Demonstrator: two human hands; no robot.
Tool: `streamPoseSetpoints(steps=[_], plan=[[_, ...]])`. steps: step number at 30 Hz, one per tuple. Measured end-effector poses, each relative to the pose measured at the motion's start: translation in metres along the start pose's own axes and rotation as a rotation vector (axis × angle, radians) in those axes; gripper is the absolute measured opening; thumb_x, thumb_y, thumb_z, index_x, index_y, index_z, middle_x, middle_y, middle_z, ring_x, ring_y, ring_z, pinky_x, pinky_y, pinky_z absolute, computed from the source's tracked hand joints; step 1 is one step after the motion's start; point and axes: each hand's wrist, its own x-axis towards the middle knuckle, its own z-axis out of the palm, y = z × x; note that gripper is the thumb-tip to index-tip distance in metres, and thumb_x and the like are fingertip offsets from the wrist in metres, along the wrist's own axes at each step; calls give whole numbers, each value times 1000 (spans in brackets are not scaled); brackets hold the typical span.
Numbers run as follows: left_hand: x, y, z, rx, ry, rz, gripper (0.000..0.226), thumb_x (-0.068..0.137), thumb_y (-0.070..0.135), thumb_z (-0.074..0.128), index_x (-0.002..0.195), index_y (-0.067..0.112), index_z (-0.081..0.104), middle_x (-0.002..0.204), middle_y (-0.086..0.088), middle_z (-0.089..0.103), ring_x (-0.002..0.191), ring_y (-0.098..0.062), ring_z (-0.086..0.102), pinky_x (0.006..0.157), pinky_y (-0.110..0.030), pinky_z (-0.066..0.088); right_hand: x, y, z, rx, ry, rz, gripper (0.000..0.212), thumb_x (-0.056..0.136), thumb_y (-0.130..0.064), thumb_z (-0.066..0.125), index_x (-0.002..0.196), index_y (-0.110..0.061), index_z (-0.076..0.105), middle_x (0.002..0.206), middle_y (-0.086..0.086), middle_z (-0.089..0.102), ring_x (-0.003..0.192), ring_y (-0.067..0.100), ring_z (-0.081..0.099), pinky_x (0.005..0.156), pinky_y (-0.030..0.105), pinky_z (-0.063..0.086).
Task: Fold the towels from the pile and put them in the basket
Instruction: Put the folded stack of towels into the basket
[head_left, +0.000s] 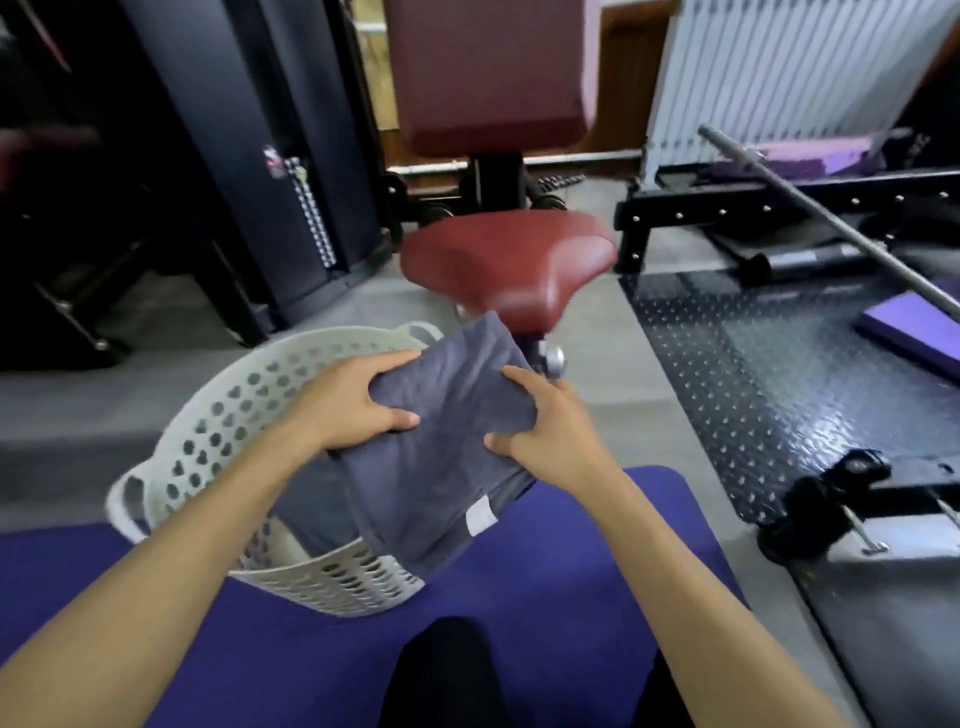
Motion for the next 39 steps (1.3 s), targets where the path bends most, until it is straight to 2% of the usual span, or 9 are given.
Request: streamPoseSetpoints(steps=[5,10,14,20,24,26,34,36,39], plan=[[-19,-73,-40,-19,31,-74,81,68,34,87,141,34,52,139,18,55,129,-4,49,109,-25,36,37,-43,60,-47,-108,-53,85,74,-28,82,147,-32,40,119,-1,41,109,14,46,88,19,33],[-12,-147,-53,-162,-7,-195,73,73,25,86,138,35,55,129,23,55,117,2,49,96,-10,34,93,-53,118,-80,-198,-18,84,70,-30,84,144,-30,46,139,2,51,128,19,48,94,22,39],[10,-195,-32,-227,-86,-263,77,72,26,87,141,31,53,140,16,55,128,-5,50,109,-23,35,123,-43,156,-130,-262,74,86,70,-35,86,145,-31,45,141,1,50,130,21,48,107,31,42],[48,-250,5,-230,-102,-294,77,73,30,85,141,33,52,140,16,53,131,-9,47,112,-30,35,158,-15,191,-171,-253,144,81,78,-38,80,148,-36,39,142,5,44,133,23,43,108,29,34],[47,-286,52,113,-353,-335,83,89,46,64,156,25,21,161,-3,24,148,-27,22,120,-37,18,168,16,224,-360,-509,223,79,90,-43,67,155,-32,25,157,7,28,143,27,31,116,32,25],[39,-304,74,111,-470,-401,90,90,57,57,158,26,6,165,-3,11,150,-27,14,122,-40,15,171,31,237,-404,-594,304,80,90,-48,64,156,-33,20,160,7,24,145,29,28,120,38,24],[53,-315,60,63,-319,-344,75,87,41,70,151,29,34,155,-4,38,142,-27,35,115,-35,29,200,31,243,-408,-541,323,69,90,-36,68,148,-30,31,146,9,37,125,31,49,105,38,43],[54,-308,62,290,-387,-348,72,93,50,55,154,32,22,158,-9,31,143,-33,30,116,-43,27,196,31,248,-542,-590,303,70,94,-43,60,152,-30,22,152,12,28,134,35,39,111,45,36],[47,-296,81,368,-403,-311,70,95,63,33,156,39,6,163,-9,7,149,-35,8,121,-52,8,188,31,258,-748,-643,147,87,93,-59,51,157,-24,3,162,10,-8,149,38,-1,122,53,7]])
